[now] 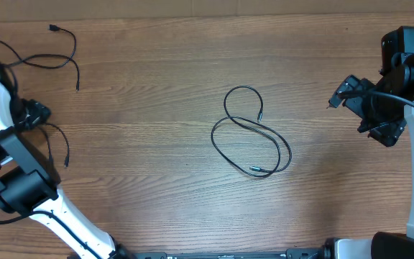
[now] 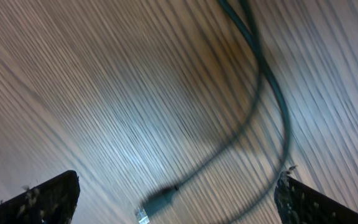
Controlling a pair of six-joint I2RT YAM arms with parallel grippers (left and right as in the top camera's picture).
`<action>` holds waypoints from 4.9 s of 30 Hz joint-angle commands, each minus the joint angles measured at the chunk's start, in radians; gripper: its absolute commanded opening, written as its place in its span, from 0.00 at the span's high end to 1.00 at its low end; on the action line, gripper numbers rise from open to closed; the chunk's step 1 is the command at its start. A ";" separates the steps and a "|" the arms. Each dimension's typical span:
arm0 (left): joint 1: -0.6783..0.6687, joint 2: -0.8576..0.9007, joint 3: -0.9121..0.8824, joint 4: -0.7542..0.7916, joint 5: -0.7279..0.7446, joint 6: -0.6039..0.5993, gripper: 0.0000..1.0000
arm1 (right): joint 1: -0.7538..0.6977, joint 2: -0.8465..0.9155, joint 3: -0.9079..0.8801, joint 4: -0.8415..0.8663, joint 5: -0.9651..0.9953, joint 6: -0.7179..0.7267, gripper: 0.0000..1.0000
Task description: Untangle cables
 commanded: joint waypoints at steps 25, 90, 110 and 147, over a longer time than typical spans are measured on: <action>0.071 0.077 -0.002 0.329 0.177 0.001 0.10 | -0.003 0.003 0.006 0.002 0.014 0.004 0.00; 0.075 0.098 -0.034 0.414 0.478 -0.014 0.96 | -0.003 0.003 0.006 0.002 0.014 0.004 0.00; 0.069 -0.081 -0.030 -0.021 0.541 -0.163 0.96 | -0.003 0.003 0.006 0.002 0.014 0.004 0.00; 0.141 -0.071 0.506 -0.348 0.191 -0.148 0.00 | -0.003 0.003 0.006 0.002 0.014 0.004 0.00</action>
